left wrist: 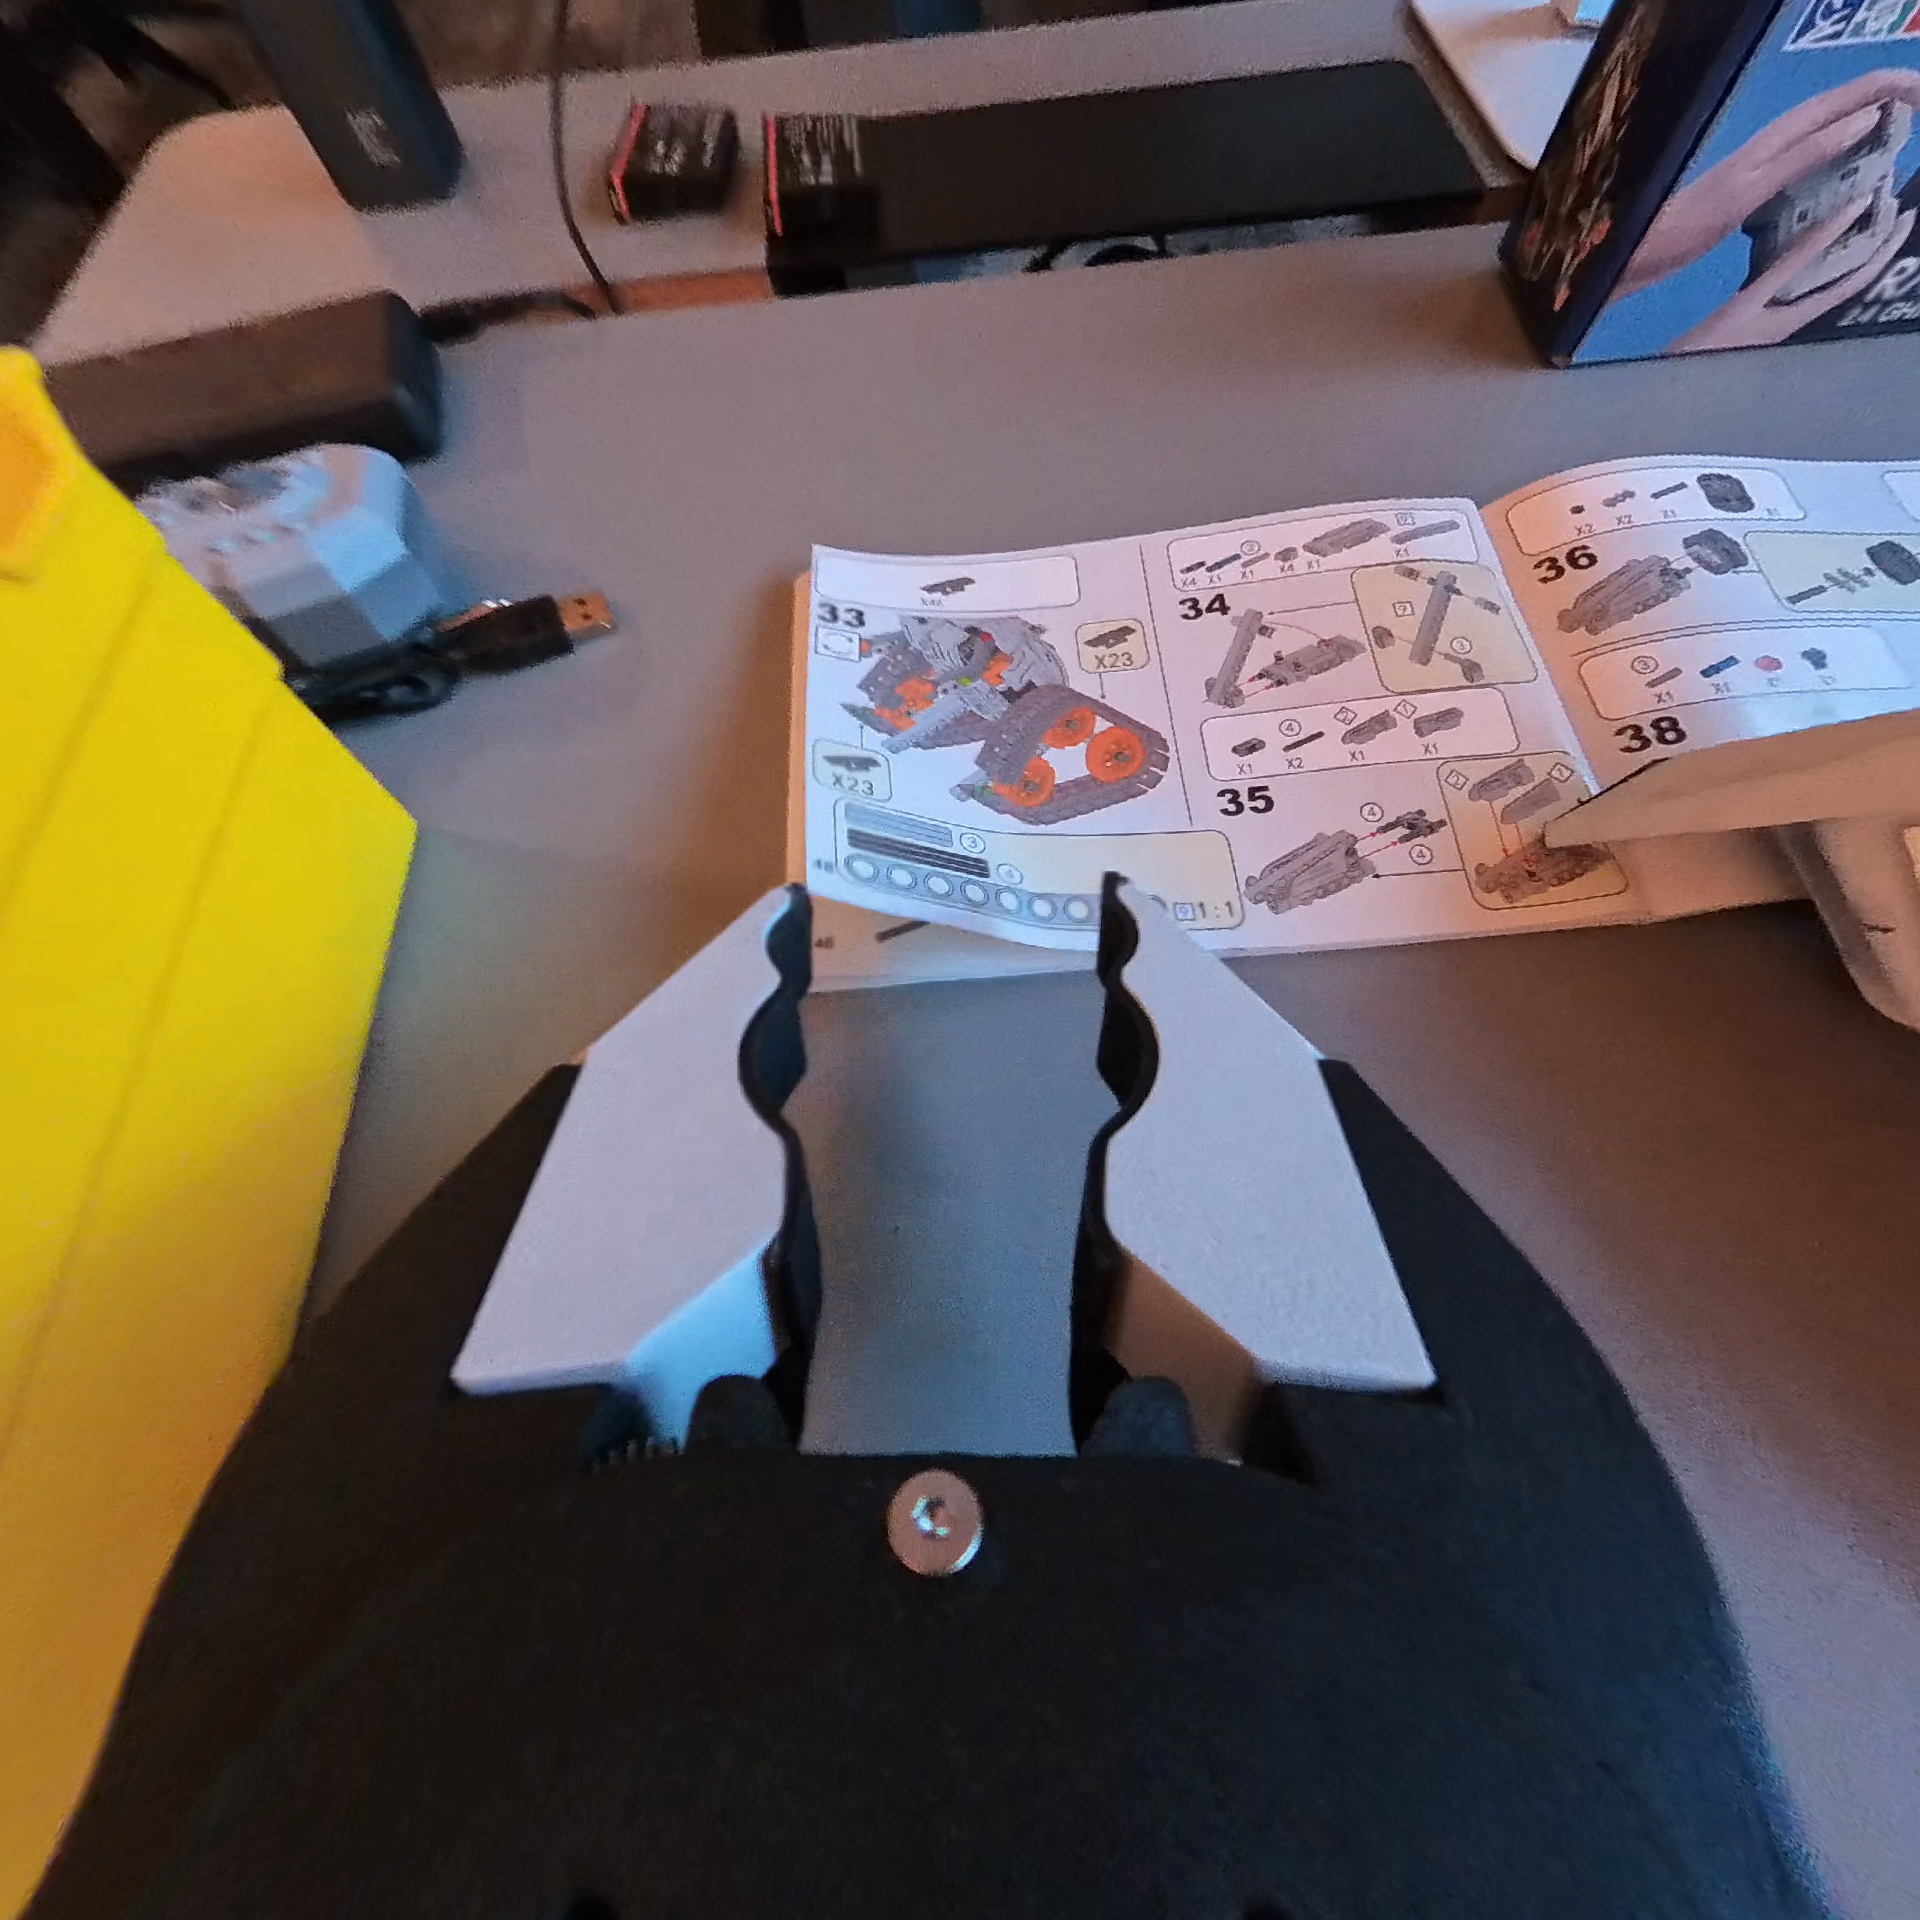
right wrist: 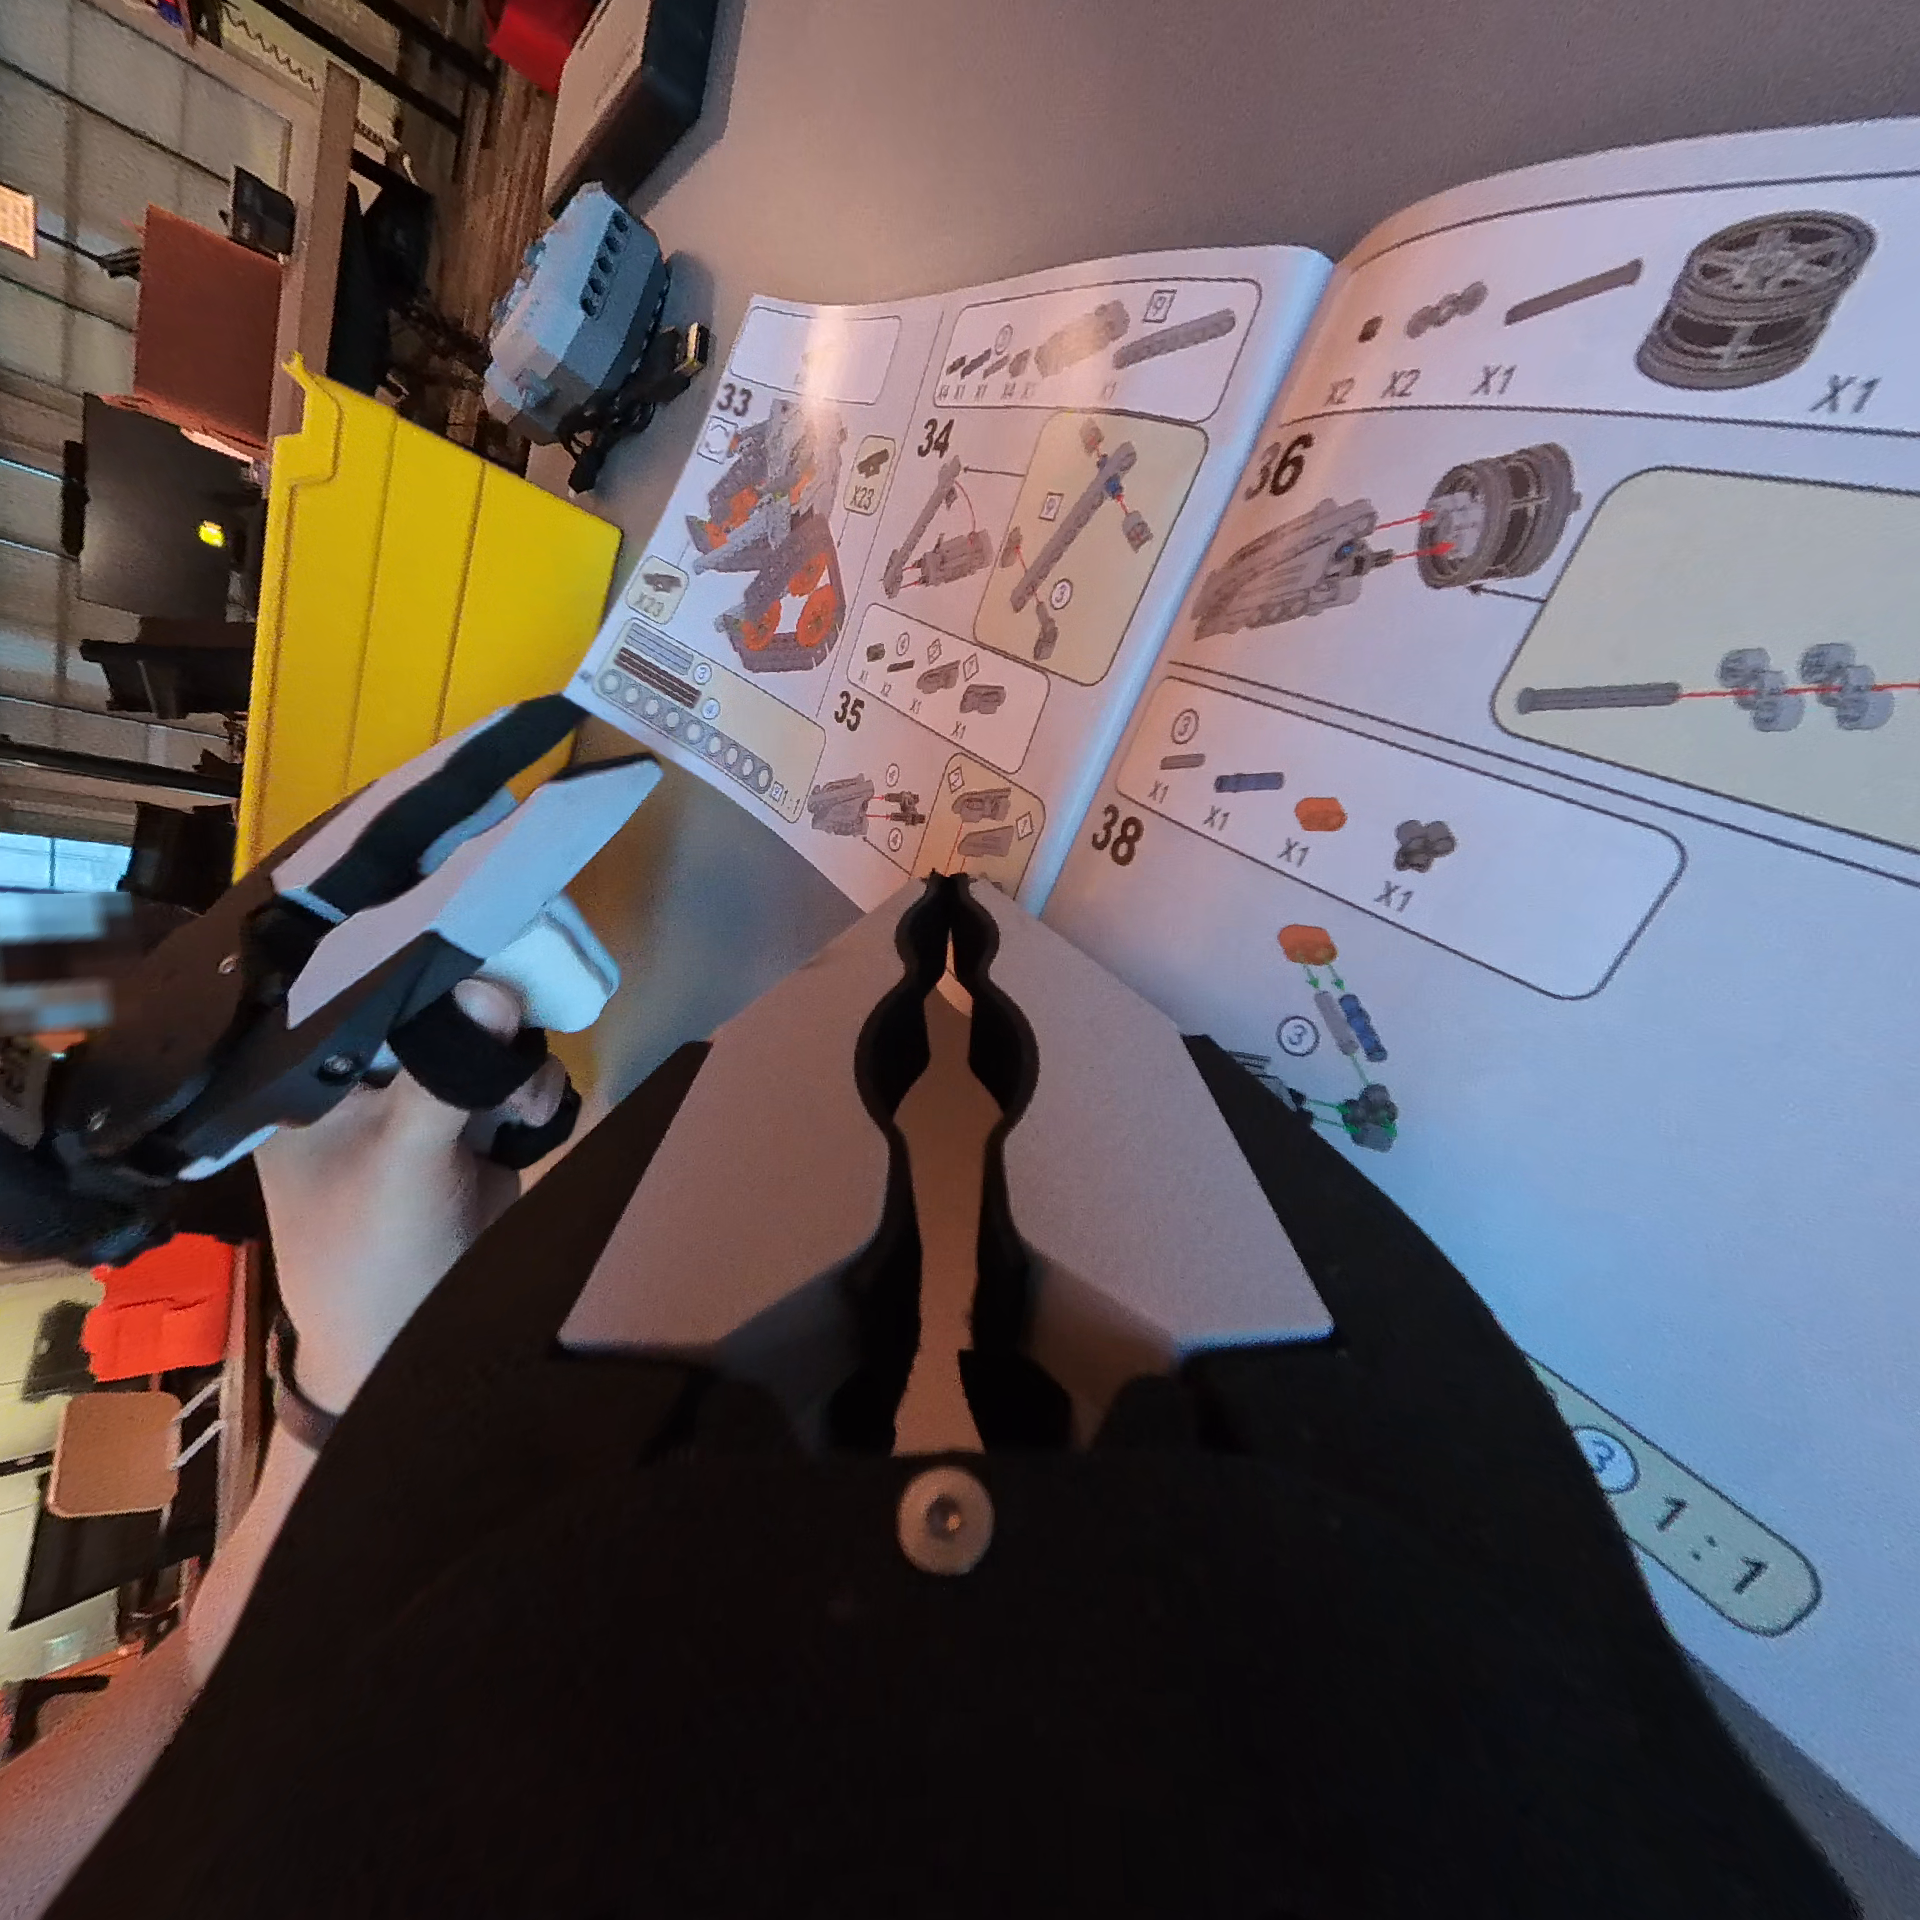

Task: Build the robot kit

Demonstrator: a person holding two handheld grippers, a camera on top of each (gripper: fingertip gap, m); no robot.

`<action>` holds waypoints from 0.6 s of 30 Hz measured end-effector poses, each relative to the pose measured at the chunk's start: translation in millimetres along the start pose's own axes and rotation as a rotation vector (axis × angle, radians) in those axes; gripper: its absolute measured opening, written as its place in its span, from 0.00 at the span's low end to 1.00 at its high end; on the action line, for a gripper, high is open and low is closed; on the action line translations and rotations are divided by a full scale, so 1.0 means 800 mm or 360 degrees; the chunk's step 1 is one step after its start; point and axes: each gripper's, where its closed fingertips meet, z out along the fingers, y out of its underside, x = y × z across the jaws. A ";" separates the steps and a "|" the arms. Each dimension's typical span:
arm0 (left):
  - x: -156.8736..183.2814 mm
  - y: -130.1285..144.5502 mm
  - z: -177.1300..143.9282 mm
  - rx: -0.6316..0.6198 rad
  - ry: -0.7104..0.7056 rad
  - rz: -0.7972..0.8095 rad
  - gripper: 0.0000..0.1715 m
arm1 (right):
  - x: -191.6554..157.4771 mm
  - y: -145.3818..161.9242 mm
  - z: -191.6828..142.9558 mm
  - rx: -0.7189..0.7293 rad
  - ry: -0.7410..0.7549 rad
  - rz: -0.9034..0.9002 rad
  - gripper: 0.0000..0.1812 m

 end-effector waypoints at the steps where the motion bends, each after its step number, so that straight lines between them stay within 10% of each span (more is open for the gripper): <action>1: 0.000 0.000 -0.003 0.0010 -0.0034 0.0037 0.34 | 0.000 0.000 0.000 0.0012 -0.0001 -0.0015 0.00; 7: 0.000 0.002 -0.007 -0.0001 -0.0152 0.0187 0.41 | -0.012 -0.004 -0.009 0.0141 0.0013 -0.0197 0.00; 18: 0.018 0.005 -0.011 0.0003 0.0015 0.0141 0.36 | -0.046 0.107 -0.150 0.0360 0.0686 -0.1609 0.20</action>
